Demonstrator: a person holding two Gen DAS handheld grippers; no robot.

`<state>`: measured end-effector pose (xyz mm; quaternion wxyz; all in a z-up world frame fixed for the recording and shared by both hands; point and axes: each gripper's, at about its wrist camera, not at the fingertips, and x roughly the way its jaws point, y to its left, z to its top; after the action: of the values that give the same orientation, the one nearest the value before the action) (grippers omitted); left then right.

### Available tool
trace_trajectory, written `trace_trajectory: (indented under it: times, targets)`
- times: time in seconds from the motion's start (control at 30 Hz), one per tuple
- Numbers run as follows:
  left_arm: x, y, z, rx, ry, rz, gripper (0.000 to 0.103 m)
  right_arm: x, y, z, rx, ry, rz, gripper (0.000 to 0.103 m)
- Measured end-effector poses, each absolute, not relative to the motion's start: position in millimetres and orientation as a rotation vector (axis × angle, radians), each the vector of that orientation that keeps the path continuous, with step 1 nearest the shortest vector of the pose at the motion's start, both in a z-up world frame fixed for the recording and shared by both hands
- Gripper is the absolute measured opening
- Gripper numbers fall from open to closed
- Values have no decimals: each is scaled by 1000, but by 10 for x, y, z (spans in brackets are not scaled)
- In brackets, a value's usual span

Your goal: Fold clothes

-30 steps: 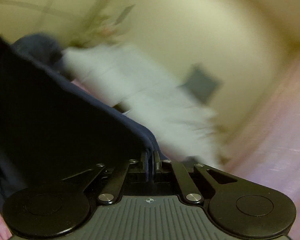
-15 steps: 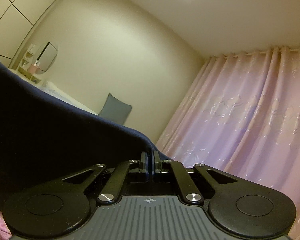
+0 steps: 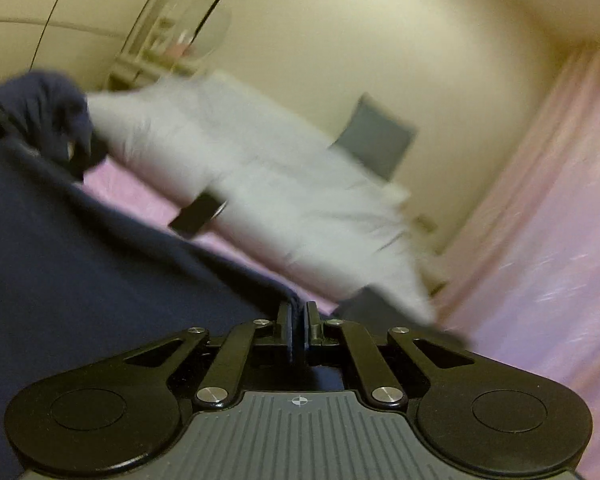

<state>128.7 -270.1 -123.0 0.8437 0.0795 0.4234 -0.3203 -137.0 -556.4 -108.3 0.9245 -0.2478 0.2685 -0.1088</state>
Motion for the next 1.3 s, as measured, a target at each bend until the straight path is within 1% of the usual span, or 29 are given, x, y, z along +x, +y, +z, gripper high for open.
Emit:
trace_trajectory:
  times: [0.07, 0.1, 0.13, 0.2, 0.23, 0.27, 0.3, 0.33, 0.37, 0.4, 0.43, 0.5, 0.57, 0.6, 0.83, 0.93, 1.03, 1.1, 1.13, 1.17, 1.3]
  targets:
    - [1659, -2743, -1710, 161, 968, -547, 12, -814, -5780, -1681, -526, 652, -190, 1]
    - [1750, -2694, -1854, 142, 988, -513, 12, -672, -5859, -1872, -517, 700, -167, 1]
    - [1774, -2603, -1931, 120, 996, -500, 12, -550, -5947, -2044, -509, 740, -147, 2]
    - [1731, -2426, -2022, 123, 1004, -488, 14, -526, -6085, -2200, -471, 762, -129, 3]
    - [1650, -2314, -2055, 134, 1022, -481, 17, -569, -6134, -2231, -429, 777, -132, 21]
    - [1542, -2193, -2083, 140, 1047, -472, 19, -613, -6183, -2261, -387, 791, -134, 53]
    - [1434, -2071, -2111, 146, 1071, -463, 19, -656, -6242, -2300, -346, 806, -136, 61]
    - [1325, -1950, -2139, 152, 1096, -454, 22, -715, -6297, -2361, -305, 827, -134, 61]
    - [1217, -1829, -2167, 158, 1120, -445, 27, -827, -6210, -2383, -269, 858, -128, 61]
    - [1105, -1701, -2188, 171, 1139, -437, 30, -936, -6150, -2389, -236, 886, -124, 61]
    - [980, -1566, -2193, 190, 1147, -432, 33, -1038, -6087, -2396, -203, 913, -121, 61]
    - [680, -1290, -2205, 194, 1171, -427, 34, -1190, -5931, -2409, -139, 953, -119, 61]
    - [500, -1058, -2270, 195, 1186, -435, 43, -1391, -5729, -2392, -71, 996, -139, 61]
    - [417, -951, -2301, 202, 1190, -439, 44, -1497, -5623, -2383, -39, 1017, -149, 61]
    - [116, -353, -2500, 219, 1228, -479, 45, -2059, -4860, -2464, 118, 1136, -210, 61]
    - [3, -251, -2548, 235, 1222, -535, 49, -2228, -4676, -2485, 159, 1155, -257, 61]
    - [-93, -202, -2581, 256, 1215, -581, 49, -2435, -4571, -2444, 200, 1169, -312, 61]
    - [-152, -223, -2575, 273, 1204, -607, 49, -2583, -4599, -2376, 218, 1171, -355, 65]
    - [-196, -273, -2551, 295, 1188, -625, 49, -2657, -4625, -2338, 224, 1171, -377, 71]
    - [-241, -323, -2526, 316, 1172, -644, 49, -2731, -4658, -2298, 228, 1170, -398, 73]
    - [-477, -593, -2419, 413, 1094, -729, 49, -3018, -4926, -2187, 234, 1167, -452, 73]
